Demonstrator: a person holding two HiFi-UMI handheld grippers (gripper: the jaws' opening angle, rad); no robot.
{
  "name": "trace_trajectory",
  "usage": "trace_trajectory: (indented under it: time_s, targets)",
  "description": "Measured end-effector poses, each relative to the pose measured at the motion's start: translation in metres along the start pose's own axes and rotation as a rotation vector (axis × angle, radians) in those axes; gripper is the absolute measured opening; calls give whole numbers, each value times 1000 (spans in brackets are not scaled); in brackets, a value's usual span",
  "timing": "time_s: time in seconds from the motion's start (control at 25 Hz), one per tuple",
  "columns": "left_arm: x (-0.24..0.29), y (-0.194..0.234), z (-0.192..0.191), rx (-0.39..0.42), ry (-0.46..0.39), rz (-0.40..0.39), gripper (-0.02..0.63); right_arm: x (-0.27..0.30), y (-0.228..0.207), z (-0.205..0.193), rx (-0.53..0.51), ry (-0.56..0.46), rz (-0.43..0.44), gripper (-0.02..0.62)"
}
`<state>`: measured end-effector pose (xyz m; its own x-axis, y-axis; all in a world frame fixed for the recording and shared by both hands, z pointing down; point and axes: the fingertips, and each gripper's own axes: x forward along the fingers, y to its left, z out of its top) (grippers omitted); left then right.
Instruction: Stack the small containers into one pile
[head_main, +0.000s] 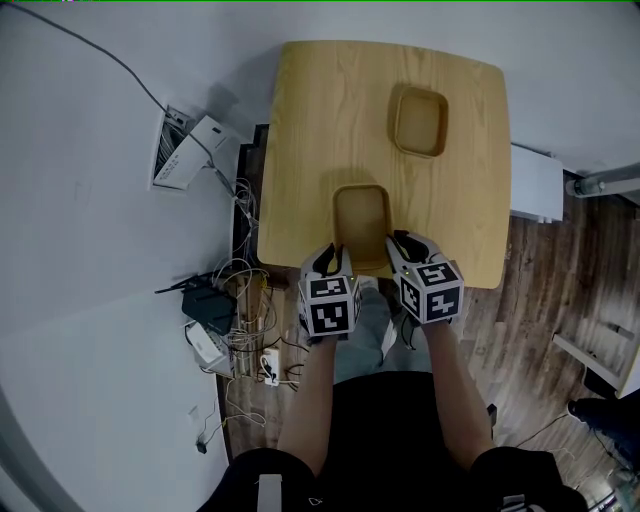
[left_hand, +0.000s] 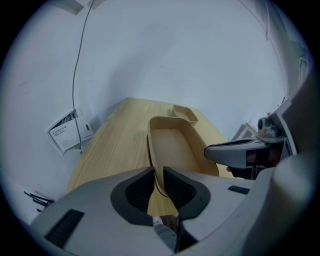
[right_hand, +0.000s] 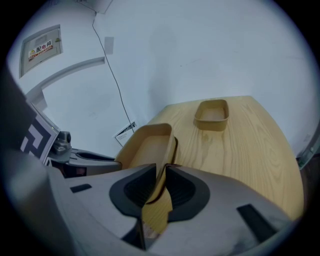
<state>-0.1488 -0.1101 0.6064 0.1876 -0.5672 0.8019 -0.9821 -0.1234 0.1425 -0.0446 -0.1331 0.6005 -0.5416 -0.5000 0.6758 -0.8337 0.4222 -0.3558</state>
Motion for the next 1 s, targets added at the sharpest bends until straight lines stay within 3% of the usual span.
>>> trace_trajectory:
  time_s: [0.4,1.0]
  targets:
    - [3,2,-3,-4,-20,-20,91,-2,-5,-3,-22,-2,-55,64]
    - [26,5,-18,-51,32,-60,92,16,-10,-20,4,48,-59,81]
